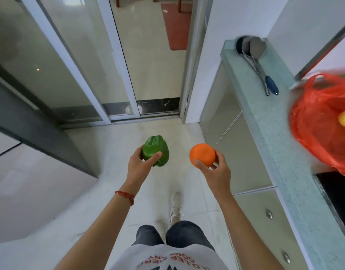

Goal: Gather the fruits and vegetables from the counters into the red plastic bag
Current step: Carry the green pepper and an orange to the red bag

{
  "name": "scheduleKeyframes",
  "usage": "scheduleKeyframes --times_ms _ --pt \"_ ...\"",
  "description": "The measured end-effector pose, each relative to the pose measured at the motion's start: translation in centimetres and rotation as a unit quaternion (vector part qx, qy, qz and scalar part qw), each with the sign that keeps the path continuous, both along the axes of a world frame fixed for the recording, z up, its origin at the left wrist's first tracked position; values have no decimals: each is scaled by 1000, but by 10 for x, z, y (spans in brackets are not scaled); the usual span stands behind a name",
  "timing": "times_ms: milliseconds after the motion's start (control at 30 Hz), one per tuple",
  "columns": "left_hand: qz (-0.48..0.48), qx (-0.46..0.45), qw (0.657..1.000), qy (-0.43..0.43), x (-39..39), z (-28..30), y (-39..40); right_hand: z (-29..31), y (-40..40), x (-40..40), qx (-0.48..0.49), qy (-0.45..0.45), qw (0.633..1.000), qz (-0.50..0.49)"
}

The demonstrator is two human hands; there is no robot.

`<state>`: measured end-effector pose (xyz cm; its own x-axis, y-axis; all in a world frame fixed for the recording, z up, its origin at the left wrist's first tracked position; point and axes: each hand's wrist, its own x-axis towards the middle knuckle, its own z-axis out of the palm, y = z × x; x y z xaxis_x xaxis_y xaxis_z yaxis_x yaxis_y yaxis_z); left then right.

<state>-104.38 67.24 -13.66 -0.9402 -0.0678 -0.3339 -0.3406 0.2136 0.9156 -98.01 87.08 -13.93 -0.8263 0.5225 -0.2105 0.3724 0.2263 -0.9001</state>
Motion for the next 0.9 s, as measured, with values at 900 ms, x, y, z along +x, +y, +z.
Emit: scheduleKeyframes --times_ms 900 --pt "-278 -24 960 17 -218 6 213 5 143 -133 -44 -17 960 -275"
